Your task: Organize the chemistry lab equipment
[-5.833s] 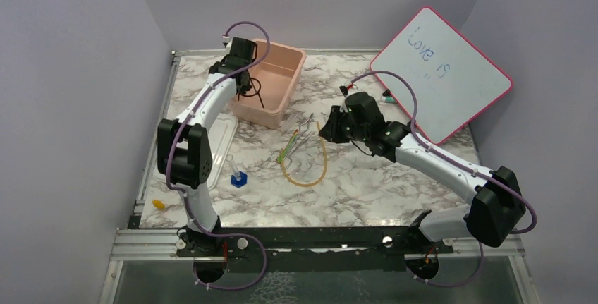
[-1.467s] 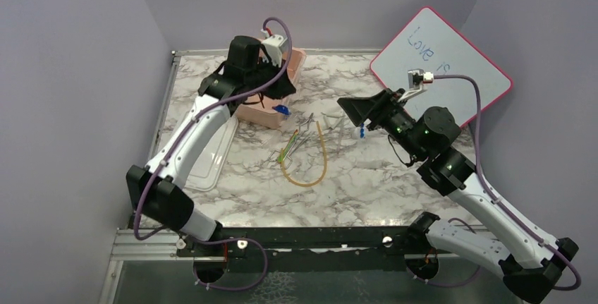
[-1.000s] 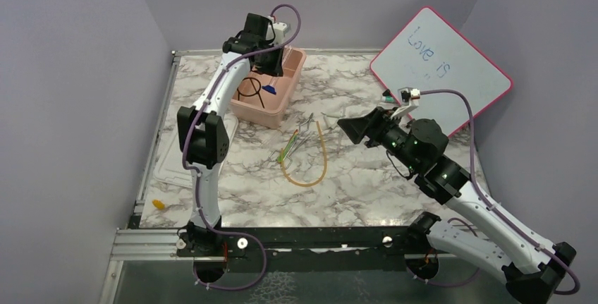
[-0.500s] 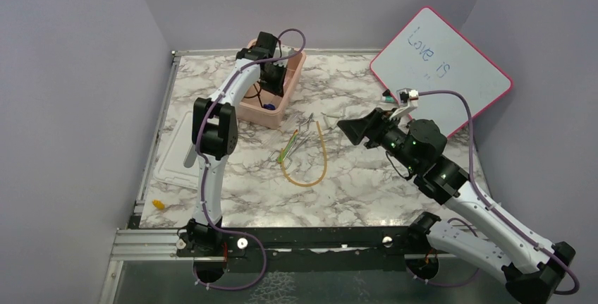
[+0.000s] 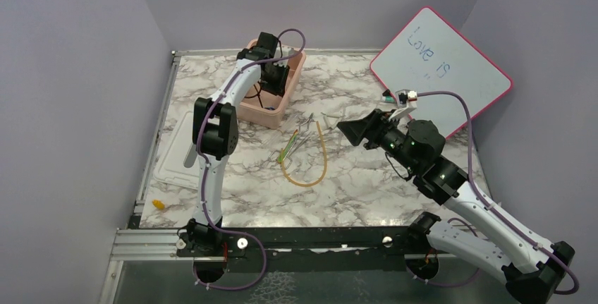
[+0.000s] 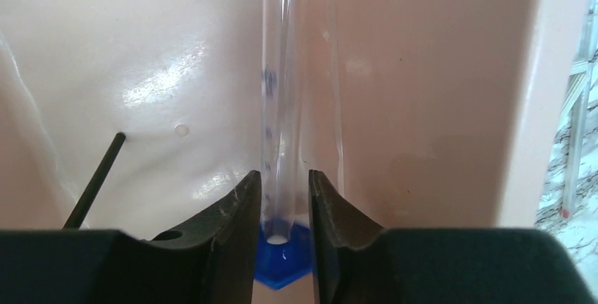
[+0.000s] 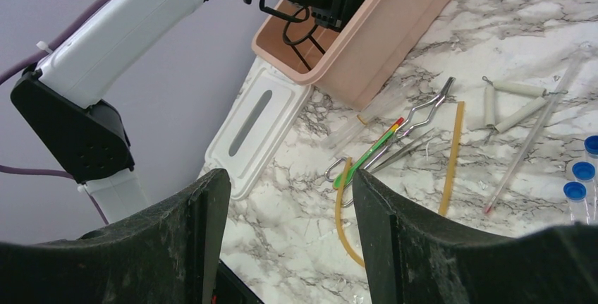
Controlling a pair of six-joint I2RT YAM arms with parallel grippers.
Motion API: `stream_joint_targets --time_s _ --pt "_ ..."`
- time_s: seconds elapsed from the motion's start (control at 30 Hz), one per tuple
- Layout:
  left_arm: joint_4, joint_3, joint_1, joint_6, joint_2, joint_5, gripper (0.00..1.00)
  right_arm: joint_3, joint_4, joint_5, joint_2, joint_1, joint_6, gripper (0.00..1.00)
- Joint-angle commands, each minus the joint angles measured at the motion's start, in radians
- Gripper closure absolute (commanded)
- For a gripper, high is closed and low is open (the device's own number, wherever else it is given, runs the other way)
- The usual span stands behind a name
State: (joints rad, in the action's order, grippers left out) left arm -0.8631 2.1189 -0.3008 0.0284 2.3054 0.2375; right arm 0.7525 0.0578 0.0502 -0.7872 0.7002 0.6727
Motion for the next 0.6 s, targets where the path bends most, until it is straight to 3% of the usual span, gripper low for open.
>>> stream_joint_targets --time_s 0.0,0.2,0.57 --pt "0.003 0.042 0.000 -0.021 -0.081 -0.027 0.66 -0.002 0.016 -0.007 0.005 -0.002 0.009 0.32" --pt "-0.005 0.033 -0.005 -0.024 -0.167 -0.065 0.54 -0.003 0.016 -0.017 0.008 -0.002 0.018 0.32" --pt "-0.004 -0.089 -0.093 -0.035 -0.403 -0.172 0.53 -0.010 0.037 0.000 -0.002 -0.002 0.035 0.33"
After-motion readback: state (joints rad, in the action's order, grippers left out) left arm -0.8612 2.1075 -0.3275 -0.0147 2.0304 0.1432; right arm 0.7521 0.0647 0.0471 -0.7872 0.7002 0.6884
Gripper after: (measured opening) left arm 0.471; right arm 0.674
